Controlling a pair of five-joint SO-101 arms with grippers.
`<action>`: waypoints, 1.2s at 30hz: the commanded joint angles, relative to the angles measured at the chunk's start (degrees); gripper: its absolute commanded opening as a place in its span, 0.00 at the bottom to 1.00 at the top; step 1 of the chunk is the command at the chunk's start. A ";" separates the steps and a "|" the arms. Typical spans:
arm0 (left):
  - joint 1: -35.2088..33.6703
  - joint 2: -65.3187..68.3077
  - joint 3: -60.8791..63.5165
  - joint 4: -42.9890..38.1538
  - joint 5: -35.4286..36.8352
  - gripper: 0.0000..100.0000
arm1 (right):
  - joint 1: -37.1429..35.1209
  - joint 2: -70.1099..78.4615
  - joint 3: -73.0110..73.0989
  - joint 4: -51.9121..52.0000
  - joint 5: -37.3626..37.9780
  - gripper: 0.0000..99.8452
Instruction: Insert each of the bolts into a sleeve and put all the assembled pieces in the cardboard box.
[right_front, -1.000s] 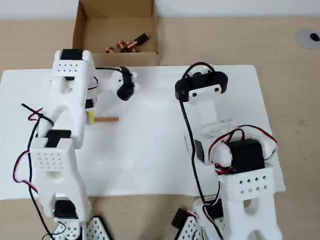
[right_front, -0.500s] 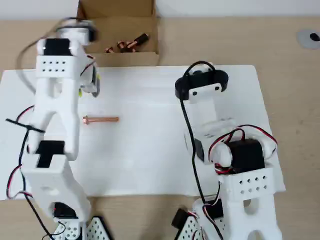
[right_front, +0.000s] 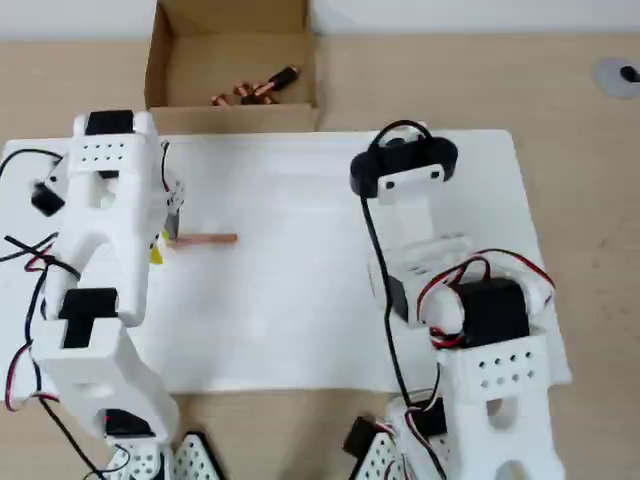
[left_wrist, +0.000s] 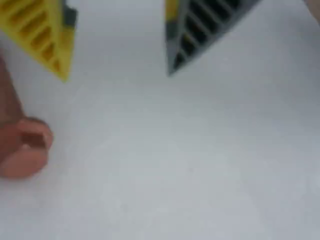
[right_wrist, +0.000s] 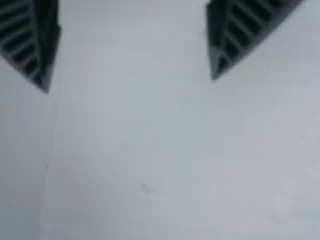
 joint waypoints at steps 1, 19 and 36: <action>-0.26 -3.38 -0.35 0.62 0.97 0.14 | 1.01 -0.40 0.04 -0.70 0.35 0.25; 2.99 -3.12 -3.34 -0.09 22.68 0.14 | 1.01 -0.40 0.04 -0.70 0.35 0.25; 5.80 -2.95 2.90 -9.93 24.70 0.14 | 1.01 -0.40 0.04 -0.70 0.35 0.25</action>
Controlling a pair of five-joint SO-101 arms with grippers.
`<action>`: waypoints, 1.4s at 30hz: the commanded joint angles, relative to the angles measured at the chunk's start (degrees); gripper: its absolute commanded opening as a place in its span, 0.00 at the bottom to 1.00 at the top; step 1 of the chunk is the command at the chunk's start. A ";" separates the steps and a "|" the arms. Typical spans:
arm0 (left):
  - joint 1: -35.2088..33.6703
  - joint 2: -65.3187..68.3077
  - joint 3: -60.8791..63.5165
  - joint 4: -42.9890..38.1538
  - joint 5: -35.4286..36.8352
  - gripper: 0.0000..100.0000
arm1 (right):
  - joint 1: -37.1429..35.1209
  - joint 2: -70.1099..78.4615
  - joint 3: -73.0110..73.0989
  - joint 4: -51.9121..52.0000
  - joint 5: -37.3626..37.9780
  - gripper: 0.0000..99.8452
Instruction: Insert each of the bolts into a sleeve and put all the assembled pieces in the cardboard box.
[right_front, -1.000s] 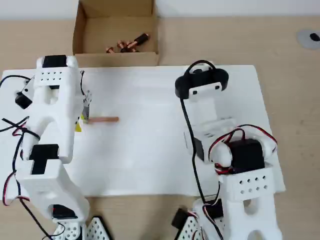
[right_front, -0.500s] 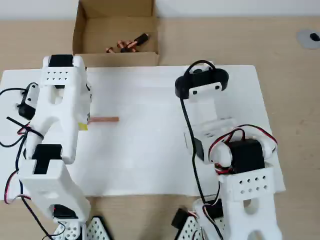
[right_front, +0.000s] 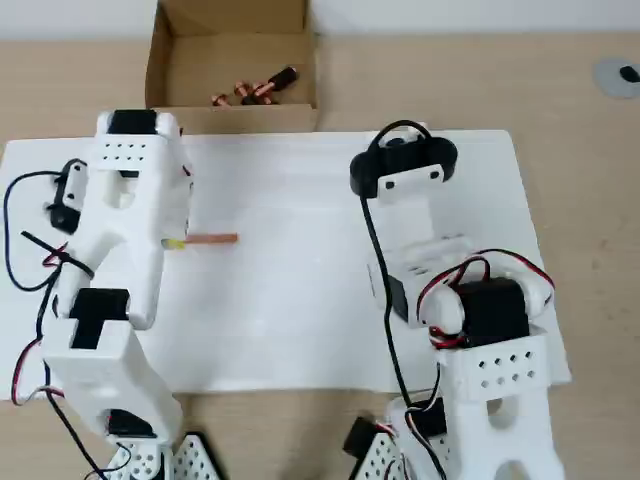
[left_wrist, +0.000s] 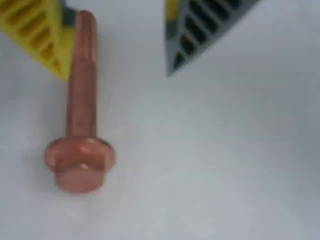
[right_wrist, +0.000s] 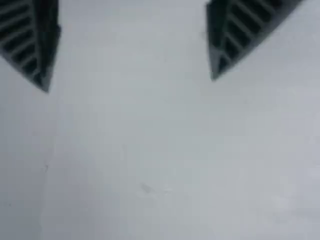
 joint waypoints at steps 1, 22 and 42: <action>1.05 -2.95 3.60 -4.22 0.35 0.14 | 1.01 -0.40 0.04 -0.70 0.35 0.25; -2.90 -3.03 11.16 -10.90 0.09 0.14 | 1.01 -0.40 0.04 -0.79 0.35 0.25; -2.99 -3.47 23.30 -27.16 0.00 0.01 | 1.01 -0.66 0.04 -0.62 0.35 0.25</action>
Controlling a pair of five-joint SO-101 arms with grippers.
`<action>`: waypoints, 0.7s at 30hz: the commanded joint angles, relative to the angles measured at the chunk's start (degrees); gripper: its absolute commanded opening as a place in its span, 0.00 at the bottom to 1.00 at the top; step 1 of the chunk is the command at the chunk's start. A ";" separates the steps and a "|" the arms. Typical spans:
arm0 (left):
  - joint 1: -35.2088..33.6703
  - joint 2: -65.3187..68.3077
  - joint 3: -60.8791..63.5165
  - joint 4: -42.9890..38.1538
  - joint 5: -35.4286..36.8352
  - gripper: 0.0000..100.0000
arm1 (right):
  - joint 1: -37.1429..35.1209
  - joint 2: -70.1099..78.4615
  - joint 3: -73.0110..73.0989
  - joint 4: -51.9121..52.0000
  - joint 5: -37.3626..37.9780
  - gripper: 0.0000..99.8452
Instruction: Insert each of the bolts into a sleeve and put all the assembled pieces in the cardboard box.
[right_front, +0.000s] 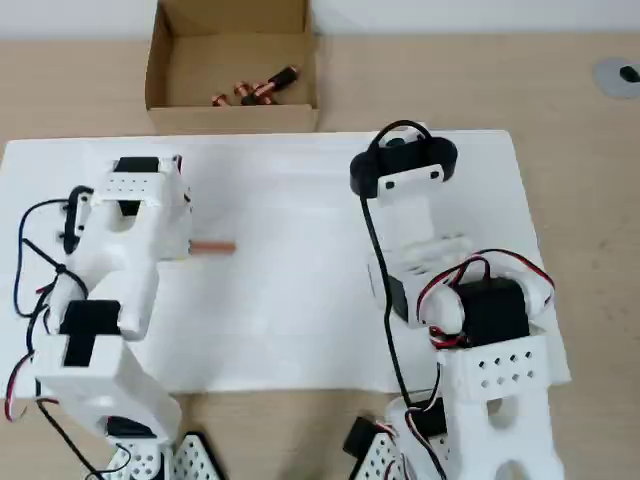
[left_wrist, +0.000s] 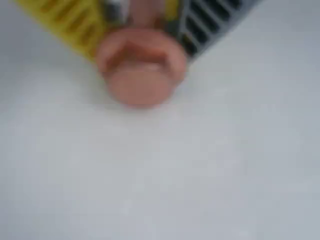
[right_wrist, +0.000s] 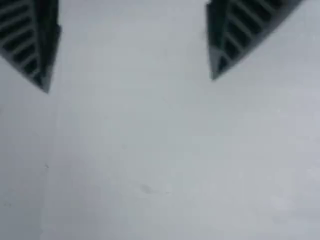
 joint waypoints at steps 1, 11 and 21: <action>-1.05 -0.04 -0.26 0.18 -0.09 0.01 | 1.01 -0.66 0.04 -0.53 0.35 0.25; 1.32 -0.13 -37.63 28.66 -11.43 0.01 | 1.01 -0.75 -0.57 0.44 -0.09 0.25; 5.45 -5.49 -54.95 35.08 -45.63 0.00 | 0.75 -0.40 -6.90 6.24 -8.88 0.25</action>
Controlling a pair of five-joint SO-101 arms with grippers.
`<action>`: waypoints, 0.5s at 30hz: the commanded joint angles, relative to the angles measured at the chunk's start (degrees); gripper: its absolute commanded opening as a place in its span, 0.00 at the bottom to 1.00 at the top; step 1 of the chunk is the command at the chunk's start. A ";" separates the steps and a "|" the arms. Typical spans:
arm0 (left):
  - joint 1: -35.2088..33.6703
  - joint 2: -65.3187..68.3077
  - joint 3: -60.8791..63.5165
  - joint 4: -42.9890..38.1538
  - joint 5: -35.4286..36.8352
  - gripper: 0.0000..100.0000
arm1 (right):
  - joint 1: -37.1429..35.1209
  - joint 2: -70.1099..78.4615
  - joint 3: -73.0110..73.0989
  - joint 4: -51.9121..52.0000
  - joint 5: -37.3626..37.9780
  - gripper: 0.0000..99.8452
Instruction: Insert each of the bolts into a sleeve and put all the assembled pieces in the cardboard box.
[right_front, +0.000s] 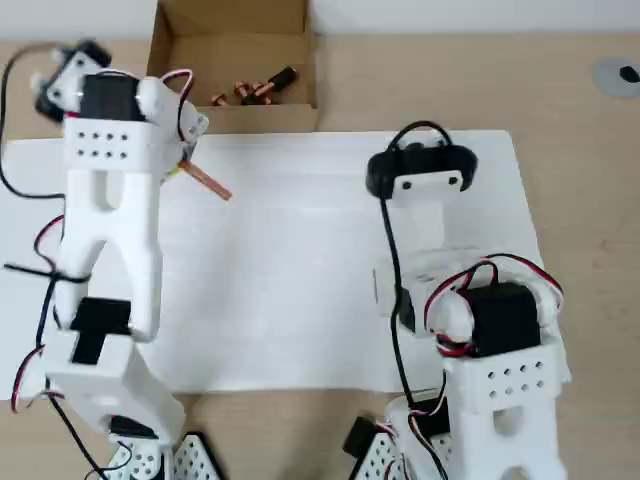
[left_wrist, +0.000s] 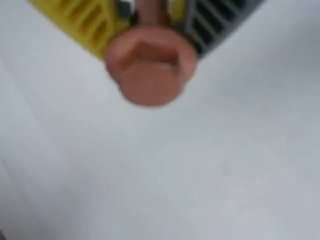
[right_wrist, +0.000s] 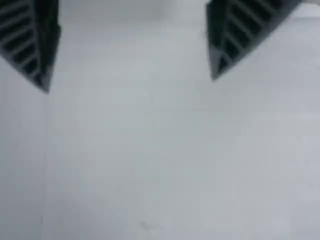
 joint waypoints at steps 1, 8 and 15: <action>0.62 -3.91 -1.14 0.53 -8.18 0.00 | 0.75 -0.40 -0.66 -2.64 -1.05 0.25; -1.14 -12.97 4.75 0.62 -18.46 0.00 | 1.01 -0.92 6.81 -6.59 -0.79 0.25; 6.24 -43.38 8.44 0.53 -23.38 0.00 | 1.01 -5.85 1.10 -3.96 -0.79 0.25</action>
